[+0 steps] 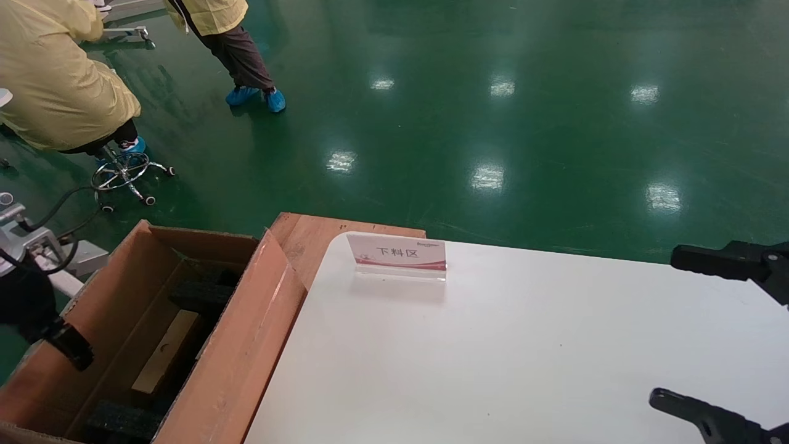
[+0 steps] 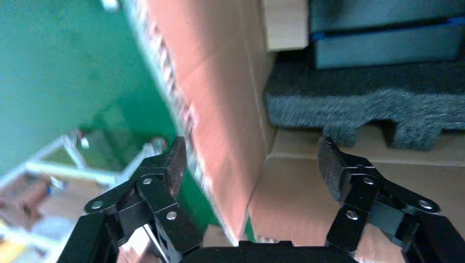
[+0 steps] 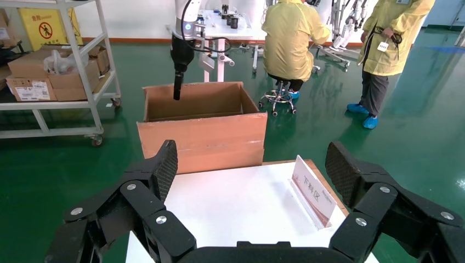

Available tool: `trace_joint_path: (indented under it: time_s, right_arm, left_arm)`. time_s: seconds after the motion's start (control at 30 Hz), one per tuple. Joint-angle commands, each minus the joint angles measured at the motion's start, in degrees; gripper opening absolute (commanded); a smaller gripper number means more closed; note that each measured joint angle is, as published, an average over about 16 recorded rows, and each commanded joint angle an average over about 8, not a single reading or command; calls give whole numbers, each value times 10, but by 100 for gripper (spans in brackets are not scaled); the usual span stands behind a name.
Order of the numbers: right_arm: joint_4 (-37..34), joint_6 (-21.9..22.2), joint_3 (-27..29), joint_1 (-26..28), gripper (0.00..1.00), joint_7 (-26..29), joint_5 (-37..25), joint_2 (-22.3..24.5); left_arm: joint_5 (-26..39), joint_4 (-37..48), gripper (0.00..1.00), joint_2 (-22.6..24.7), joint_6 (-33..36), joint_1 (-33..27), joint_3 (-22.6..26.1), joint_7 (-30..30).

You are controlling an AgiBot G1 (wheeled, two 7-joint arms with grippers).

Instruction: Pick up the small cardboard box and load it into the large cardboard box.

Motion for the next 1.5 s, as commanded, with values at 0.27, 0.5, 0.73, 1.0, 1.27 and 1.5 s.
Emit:
trace_joint_path:
  time_s: [0.27, 0.5, 0.73, 1.0, 1.27, 1.5]
  right_arm:
    - [0, 0, 0, 0, 100, 0, 0, 0]
    - [0, 0, 0, 0, 100, 0, 0, 0]
    - [0, 0, 0, 0, 100, 0, 0, 0]
    - [-1, 0, 0, 0, 100, -1, 0, 0]
    - [-1, 0, 0, 0, 100, -1, 0, 0]
    - [-1, 0, 1, 0, 100, 0, 0, 0]
  left_arm:
    - [-19, -115, 100, -41, -44, -108, -36, 109]
    - [-29, -295, 100, -137, -94, -214, -72, 162]
    - [-20, -397, 100, -186, -127, -259, -84, 154]
    - [-32, -425, 100, -183, -116, -198, -176, 169]
    - [-58, -445, 100, -167, -86, -82, -329, 197]
    - [-80, -463, 100, -154, -59, 20, -462, 220]
